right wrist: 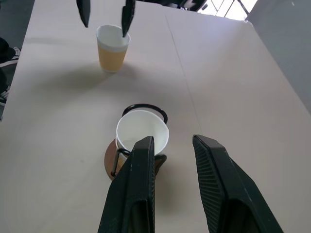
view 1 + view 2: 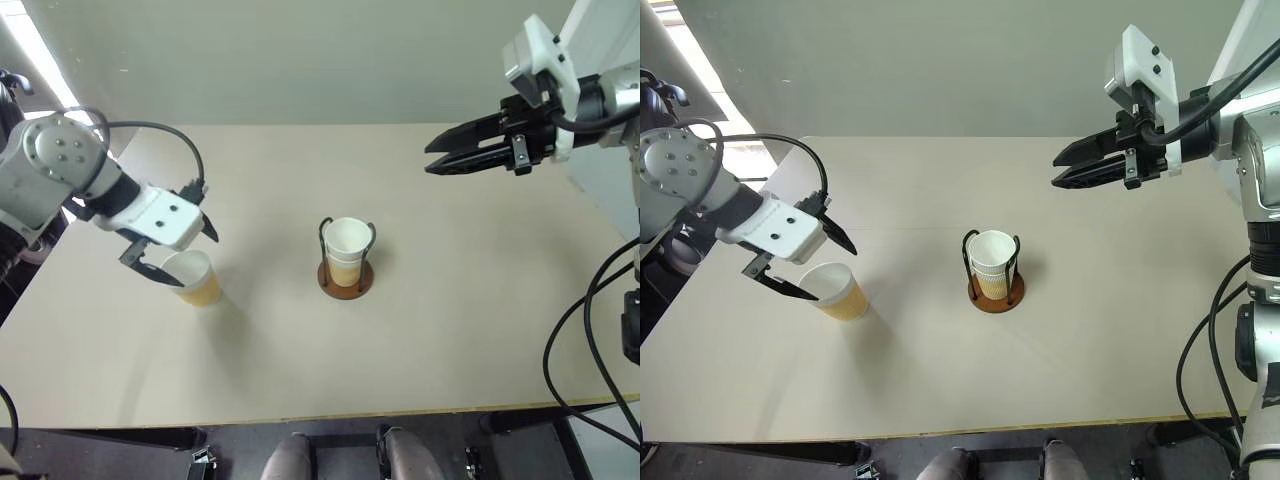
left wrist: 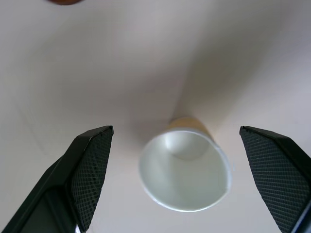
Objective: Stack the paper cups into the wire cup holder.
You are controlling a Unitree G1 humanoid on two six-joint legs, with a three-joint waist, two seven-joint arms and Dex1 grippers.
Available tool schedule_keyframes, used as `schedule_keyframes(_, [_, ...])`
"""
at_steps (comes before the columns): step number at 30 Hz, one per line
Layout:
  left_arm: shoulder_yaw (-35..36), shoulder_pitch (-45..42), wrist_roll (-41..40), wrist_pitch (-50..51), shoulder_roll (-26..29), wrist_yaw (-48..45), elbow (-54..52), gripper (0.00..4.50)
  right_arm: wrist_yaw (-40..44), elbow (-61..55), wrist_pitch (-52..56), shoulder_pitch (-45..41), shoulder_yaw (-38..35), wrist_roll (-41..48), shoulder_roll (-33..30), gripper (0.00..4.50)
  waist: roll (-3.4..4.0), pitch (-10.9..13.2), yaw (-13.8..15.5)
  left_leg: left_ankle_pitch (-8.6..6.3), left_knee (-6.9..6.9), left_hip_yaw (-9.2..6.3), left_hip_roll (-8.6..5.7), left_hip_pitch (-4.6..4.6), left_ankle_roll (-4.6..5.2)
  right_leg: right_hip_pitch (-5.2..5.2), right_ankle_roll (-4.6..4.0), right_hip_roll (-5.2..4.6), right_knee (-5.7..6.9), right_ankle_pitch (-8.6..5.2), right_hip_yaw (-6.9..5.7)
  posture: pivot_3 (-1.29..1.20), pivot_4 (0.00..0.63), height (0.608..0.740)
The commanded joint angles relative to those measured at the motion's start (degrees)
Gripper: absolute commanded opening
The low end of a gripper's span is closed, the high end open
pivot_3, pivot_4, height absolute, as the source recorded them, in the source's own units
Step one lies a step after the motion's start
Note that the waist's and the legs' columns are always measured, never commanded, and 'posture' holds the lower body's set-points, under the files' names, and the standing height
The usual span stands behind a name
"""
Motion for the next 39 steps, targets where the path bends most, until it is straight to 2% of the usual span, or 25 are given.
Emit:
schedule_keyframes(1, [0.5,0.4,3.1,-1.3,2.2,-1.8,0.2,4.50,1.0,-0.1,-1.0,-1.2,-0.1,0.1,-1.1,1.18,0.00,0.0,-0.1,0.00,0.01,0.00,0.01,0.00,-0.01,-0.01,0.00,0.03,0.02,0.00,-0.03,0.00,0.150,0.740])
schedule_keyframes(7, [4.2,3.9,8.7,-1.5,3.1,-1.8,0.5,4.50,2.2,1.3,-2.4,-1.8,1.0,-0.7,-1.4,1.18,0.00,0.0,-0.2,0.01,-0.02,0.01,0.01,0.10,-0.02,-0.01,-0.03,0.04,0.16,-0.02,-0.03,0.00,0.150,0.740])
schedule_keyframes(15, [9.7,10.7,10.7,-1.6,4.6,-1.8,-0.9,4.50,2.7,2.5,-3.6,-2.3,1.7,-0.8,-0.5,1.18,0.00,0.0,-0.3,0.03,-0.03,0.02,0.00,0.20,-0.05,-0.02,-0.09,0.03,0.35,-0.05,0.00,0.00,0.150,0.740])
schedule_keyframes(19, [13.3,14.6,12.7,-2.0,3.4,-1.8,-0.3,4.50,2.7,2.1,-3.3,-2.3,1.7,-0.3,0.2,1.18,0.00,0.0,-0.3,0.03,-0.04,0.01,0.00,0.26,-0.06,-0.04,-0.25,0.03,0.52,-0.14,-0.01,0.00,0.150,0.740])
schedule_keyframes(31, [24.3,18.1,25.7,-11.5,-7.1,1.3,12.5,4.50,2.4,-1.3,-2.9,0.6,1.8,0.0,0.1,1.18,-0.03,0.0,-0.3,0.02,-0.05,0.02,-0.01,0.29,-0.08,-0.07,-0.34,0.02,0.54,-0.13,0.00,0.00,0.150,0.740])
schedule_keyframes(37, [27.7,20.2,26.8,-13.1,-10.1,-0.8,14.1,4.50,2.0,-2.4,-3.1,2.6,0.2,1.8,0.8,1.18,-0.05,0.0,-0.3,0.01,-0.07,0.03,0.00,0.29,-0.09,-0.10,-0.33,0.01,0.54,-0.13,-0.02,0.00,0.150,0.740])
schedule_keyframes(39, [28.5,20.8,26.9,-13.3,-10.7,-1.2,14.2,4.10,2.1,-2.5,-2.8,3.1,-0.4,3.0,1.0,1.22,-0.05,0.0,-0.3,0.01,-0.05,0.03,-0.01,0.28,-0.09,-0.10,-0.33,0.02,0.54,-0.13,-0.03,0.00,0.150,0.740])
